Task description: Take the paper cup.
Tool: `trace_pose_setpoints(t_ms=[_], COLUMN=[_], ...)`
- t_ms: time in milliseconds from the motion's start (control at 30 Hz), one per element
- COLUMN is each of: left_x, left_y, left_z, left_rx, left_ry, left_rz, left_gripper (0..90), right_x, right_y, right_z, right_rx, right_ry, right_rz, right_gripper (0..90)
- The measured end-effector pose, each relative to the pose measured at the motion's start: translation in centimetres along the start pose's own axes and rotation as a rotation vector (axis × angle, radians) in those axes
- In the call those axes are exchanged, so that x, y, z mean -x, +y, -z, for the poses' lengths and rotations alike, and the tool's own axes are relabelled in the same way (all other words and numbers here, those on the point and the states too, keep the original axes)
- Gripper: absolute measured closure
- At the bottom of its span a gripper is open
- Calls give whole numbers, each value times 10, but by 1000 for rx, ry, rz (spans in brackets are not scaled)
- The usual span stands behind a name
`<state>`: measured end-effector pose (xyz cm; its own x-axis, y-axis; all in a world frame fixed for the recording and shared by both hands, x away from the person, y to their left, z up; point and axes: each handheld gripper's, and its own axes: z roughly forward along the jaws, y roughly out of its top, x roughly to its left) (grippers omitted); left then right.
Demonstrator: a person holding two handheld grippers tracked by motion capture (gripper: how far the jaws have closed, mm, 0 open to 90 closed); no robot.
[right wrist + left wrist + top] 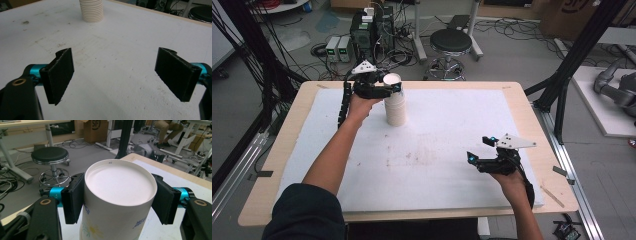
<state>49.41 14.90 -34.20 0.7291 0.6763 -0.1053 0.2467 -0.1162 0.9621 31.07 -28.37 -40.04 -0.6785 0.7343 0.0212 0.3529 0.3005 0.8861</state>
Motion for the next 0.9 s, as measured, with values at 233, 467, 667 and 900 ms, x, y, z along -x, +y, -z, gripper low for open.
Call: trace_pose_setpoints(t_ms=[233,467,667,900], left_x=[5,9,12,25], left_y=[18,41,52,55], left_z=[12,36,55,78], left_rx=[38,114,172,186], left_ry=[10,23,9,-49], left_rz=[-11,-7,5,-15], left_gripper=[342,345,345,346], right_x=[0,-2,-5,-8], right_y=[0,2,3,4], right_z=[0,0,-2,-4], right_rx=[5,10,7,8], right_ry=[2,15,22,41], right_rz=[1,5,7,8], right_gripper=[158,158,158,158])
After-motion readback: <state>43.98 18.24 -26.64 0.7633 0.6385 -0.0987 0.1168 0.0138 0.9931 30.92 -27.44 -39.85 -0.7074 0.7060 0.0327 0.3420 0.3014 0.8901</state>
